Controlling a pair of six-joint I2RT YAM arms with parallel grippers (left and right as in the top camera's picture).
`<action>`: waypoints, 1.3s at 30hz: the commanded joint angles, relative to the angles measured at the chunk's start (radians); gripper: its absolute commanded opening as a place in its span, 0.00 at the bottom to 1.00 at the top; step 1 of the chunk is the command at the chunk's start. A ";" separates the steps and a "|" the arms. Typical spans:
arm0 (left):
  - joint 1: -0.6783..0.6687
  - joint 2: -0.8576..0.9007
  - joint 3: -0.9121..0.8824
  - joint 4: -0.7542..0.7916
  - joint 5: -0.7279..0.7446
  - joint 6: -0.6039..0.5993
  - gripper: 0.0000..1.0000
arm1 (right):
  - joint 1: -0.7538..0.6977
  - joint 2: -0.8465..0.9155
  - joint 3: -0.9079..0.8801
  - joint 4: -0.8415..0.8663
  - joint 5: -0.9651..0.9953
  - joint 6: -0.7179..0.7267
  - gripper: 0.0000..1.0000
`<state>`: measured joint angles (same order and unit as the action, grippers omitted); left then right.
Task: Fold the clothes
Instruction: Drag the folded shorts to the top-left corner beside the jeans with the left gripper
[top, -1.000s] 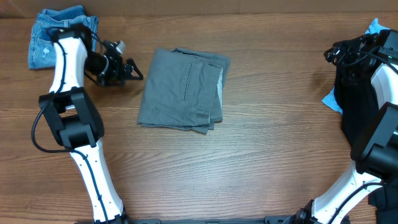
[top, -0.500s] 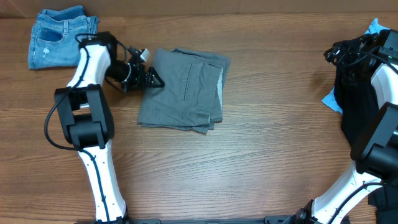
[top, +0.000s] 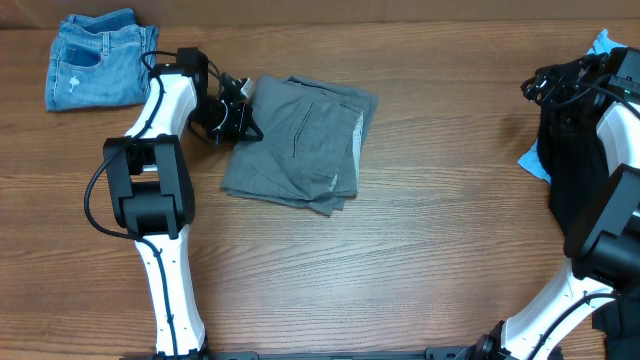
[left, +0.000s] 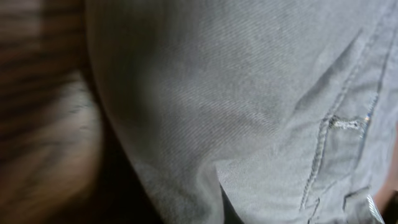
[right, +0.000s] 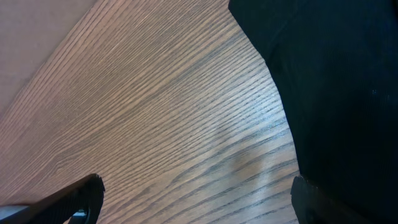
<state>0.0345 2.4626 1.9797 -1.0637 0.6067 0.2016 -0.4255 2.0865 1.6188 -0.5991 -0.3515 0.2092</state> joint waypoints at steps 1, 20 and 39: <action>0.017 0.031 0.084 0.001 -0.224 -0.042 0.04 | 0.001 0.001 0.023 0.004 0.002 0.001 1.00; 0.157 0.031 0.446 0.084 -0.495 -0.094 0.04 | 0.001 0.001 0.023 0.004 0.002 0.001 1.00; 0.254 0.030 0.591 0.126 -0.549 -0.116 0.04 | 0.001 0.001 0.023 0.004 0.002 0.001 1.00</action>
<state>0.2714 2.4897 2.5328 -0.9661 0.0822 0.1207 -0.4255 2.0865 1.6188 -0.5991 -0.3511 0.2100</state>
